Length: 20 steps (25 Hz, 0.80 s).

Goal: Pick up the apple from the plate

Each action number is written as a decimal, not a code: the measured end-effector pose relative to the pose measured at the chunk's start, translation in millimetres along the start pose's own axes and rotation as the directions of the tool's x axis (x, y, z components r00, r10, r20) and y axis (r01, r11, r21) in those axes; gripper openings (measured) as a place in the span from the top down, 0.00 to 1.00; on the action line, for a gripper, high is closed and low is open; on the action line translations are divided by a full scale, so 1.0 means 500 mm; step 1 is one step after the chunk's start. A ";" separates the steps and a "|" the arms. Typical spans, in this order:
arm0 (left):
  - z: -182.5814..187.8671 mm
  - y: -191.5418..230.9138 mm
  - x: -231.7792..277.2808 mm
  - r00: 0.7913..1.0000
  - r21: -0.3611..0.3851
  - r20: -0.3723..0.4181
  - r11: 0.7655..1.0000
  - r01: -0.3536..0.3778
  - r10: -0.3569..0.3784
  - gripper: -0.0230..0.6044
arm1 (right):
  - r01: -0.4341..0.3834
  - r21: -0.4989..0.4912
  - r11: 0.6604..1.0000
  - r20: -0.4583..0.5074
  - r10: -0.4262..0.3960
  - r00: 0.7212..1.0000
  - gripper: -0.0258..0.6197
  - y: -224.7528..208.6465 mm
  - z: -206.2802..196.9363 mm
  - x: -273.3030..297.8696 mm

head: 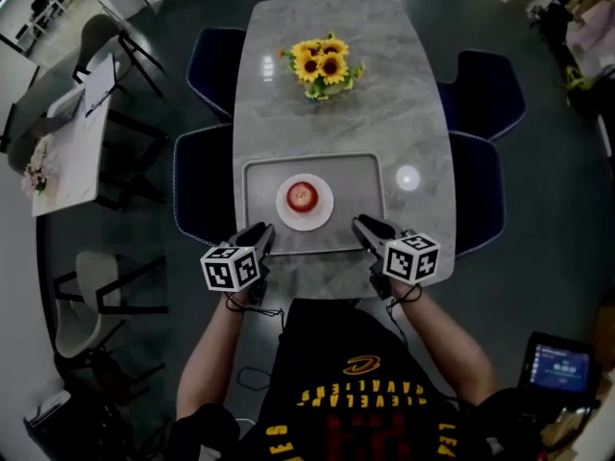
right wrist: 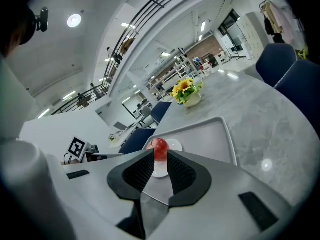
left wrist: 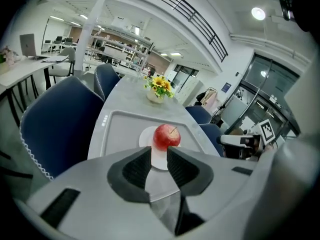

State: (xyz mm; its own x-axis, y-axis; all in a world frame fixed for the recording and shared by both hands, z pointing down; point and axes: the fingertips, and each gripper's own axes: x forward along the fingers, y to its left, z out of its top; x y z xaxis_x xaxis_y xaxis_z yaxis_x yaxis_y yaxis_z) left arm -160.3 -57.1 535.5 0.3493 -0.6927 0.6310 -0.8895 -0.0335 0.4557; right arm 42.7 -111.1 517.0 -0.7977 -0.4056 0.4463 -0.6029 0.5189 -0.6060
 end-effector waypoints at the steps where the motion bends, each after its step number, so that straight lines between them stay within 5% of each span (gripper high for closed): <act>1: 0.000 0.004 0.011 1.000 -0.004 -0.012 1.000 0.003 -0.003 0.83 | 0.011 0.007 1.000 -0.013 -0.011 1.000 0.83 -0.006 -0.003 0.009; 10: -0.011 0.064 0.105 0.994 -0.115 -0.104 0.993 0.018 -0.031 0.83 | 0.077 0.048 0.996 -0.152 -0.069 0.986 0.83 -0.044 -0.040 0.116; 20: -0.030 0.092 0.170 0.977 -0.154 -0.208 0.988 0.022 -0.054 0.83 | 0.136 0.106 0.985 -0.261 -0.105 0.960 0.83 -0.089 -0.070 0.192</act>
State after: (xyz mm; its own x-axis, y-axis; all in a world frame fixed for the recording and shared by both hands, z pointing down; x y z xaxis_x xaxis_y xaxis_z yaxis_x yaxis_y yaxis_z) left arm -167.0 -106.7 619.6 0.4503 -0.5248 0.7224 -0.8257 0.0633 0.5606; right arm -7.3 -146.9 609.8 -0.7063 -0.2474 0.6633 -0.7009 0.3762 -0.6060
